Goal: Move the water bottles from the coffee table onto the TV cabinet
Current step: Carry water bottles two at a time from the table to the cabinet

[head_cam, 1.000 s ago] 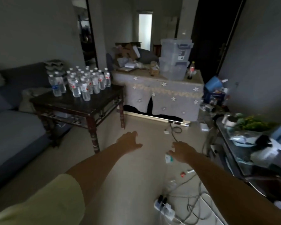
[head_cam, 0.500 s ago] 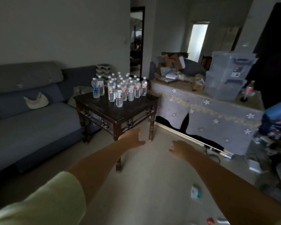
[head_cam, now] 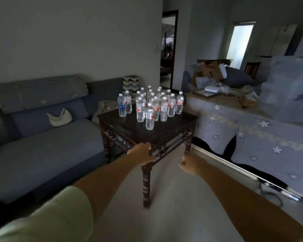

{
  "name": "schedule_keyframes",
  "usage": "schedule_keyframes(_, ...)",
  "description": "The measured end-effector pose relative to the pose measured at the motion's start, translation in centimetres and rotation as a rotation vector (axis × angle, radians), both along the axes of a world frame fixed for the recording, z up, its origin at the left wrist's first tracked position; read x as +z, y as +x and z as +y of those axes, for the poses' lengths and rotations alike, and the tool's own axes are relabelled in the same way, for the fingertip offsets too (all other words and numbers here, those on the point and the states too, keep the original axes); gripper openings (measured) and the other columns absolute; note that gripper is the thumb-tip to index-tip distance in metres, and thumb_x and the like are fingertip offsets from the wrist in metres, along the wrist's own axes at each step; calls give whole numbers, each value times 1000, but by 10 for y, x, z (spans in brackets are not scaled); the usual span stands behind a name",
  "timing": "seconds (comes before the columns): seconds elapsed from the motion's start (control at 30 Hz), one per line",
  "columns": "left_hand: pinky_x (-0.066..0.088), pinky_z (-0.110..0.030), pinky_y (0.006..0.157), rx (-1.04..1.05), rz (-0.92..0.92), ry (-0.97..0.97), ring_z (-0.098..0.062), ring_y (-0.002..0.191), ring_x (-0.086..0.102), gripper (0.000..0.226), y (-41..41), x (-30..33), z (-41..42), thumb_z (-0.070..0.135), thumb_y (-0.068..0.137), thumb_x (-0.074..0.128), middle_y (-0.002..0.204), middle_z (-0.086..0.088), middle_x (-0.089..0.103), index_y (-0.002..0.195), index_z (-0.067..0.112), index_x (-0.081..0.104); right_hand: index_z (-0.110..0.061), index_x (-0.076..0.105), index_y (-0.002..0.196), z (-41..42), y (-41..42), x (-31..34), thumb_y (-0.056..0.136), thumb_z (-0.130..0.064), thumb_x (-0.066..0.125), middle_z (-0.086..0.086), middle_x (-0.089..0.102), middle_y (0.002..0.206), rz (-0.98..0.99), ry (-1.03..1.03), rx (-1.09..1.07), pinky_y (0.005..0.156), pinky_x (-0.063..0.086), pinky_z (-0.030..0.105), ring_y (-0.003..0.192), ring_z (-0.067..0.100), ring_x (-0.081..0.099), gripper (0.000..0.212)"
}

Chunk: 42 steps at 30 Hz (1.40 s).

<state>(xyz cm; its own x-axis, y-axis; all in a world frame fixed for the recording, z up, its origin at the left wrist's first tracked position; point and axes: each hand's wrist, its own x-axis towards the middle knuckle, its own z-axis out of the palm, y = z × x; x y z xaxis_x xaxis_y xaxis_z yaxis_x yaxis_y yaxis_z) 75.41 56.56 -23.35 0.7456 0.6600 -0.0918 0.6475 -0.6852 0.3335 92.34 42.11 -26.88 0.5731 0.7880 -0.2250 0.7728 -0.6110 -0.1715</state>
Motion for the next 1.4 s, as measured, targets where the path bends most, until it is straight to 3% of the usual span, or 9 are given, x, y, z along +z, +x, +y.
schedule_keyframes(0.2,46,-41,99,-38,24,48,-32,119,53,55,39,23,116,42,87,62,127,-14,53,130,12,47,-6,58,116,112,35,19,98,-32,42,15,62,112,15,73,-28,84,44,31,106,31,60,36)
schedule_keyframes(0.3,46,-41,97,-47,35,22,-32,117,54,54,55,16,155,43,88,62,125,-15,53,129,11,47,-12,56,109,153,49,13,96,-36,44,17,60,113,4,73,-21,89,45,34,110,32,58,29)
schedule_keyframes(0.4,46,-40,97,-47,52,4,-32,118,53,54,73,6,184,43,87,62,125,-15,53,129,12,47,-8,54,116,186,67,10,97,-37,45,19,57,126,6,42,-28,97,42,37,120,33,53,36)
schedule_keyframes(0.53,46,-40,98,-48,56,-20,-31,119,53,56,104,-1,217,44,87,62,126,-14,53,131,12,46,-7,53,120,218,100,6,96,-40,44,18,56,129,5,17,-36,101,43,39,122,33,52,42)
schedule_keyframes(0.83,48,-40,96,3,25,-116,-28,114,58,52,221,-16,285,38,86,64,126,-9,59,130,13,52,-5,51,120,292,237,-4,98,-39,44,18,55,126,3,-11,27,94,43,39,118,34,52,42)
schedule_keyframes(1.0,54,-39,86,83,-15,-152,-23,96,64,42,274,-30,321,34,82,67,111,-7,64,117,12,58,-4,51,118,333,309,-10,99,-39,42,18,54,122,15,-32,79,86,42,37,113,33,53,41)
schedule_keyframes(1.1,52,-40,91,112,-1,-193,-23,101,63,39,291,-41,337,35,85,65,115,-7,66,117,14,59,-5,52,115,355,332,-20,99,-39,42,17,55,119,32,-56,103,87,43,37,111,33,54,39)
schedule_keyframes(1.3,39,-24,83,170,105,-342,-26,119,54,58,314,-57,377,38,89,65,134,-12,54,134,5,46,-6,53,114,406,370,-41,97,-40,44,15,56,117,65,-55,134,84,43,36,109,32,56,40)
schedule_keyframes(1.4,37,-24,93,191,73,-412,-25,128,48,81,322,-71,399,40,83,72,142,-7,46,144,7,32,-6,54,114,432,392,-53,97,-41,45,14,58,118,88,-57,108,84,44,35,109,30,57,40)
